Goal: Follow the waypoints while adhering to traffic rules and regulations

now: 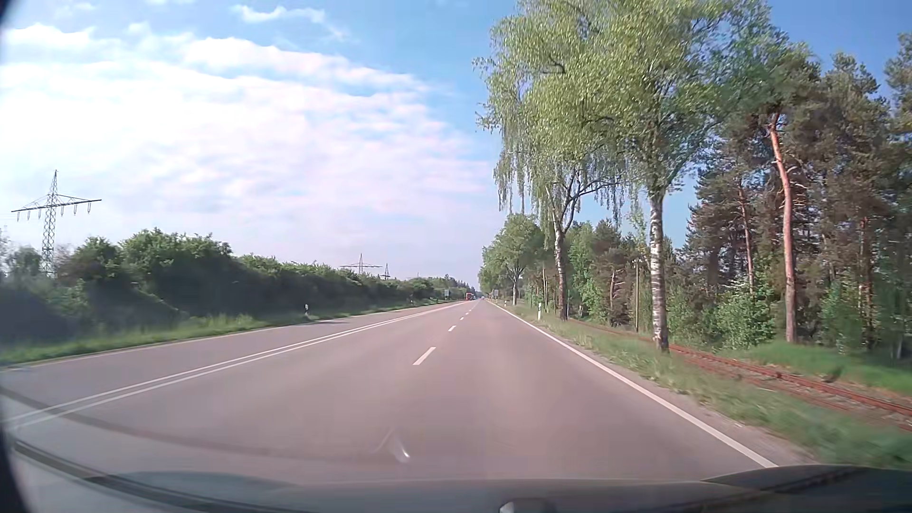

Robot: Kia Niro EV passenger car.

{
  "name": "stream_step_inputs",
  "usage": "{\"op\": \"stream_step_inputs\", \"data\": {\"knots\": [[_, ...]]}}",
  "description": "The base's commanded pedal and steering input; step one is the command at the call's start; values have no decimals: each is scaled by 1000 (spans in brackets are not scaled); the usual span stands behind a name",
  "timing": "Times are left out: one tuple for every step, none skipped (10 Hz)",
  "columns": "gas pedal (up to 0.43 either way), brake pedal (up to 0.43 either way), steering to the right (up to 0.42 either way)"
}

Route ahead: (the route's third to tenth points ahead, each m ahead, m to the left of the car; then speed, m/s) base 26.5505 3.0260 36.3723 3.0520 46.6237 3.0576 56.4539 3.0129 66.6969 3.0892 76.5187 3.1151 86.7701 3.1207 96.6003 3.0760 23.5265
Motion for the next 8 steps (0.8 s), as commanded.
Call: {"op": "stream_step_inputs", "data": {"knots": [[228, 0, 0], [228, 0, 0], [228, 0, 0], [228, 0, 0], [228, 0, 0], [228, 0, 0], [228, 0, 0], [228, 0, 0]]}}
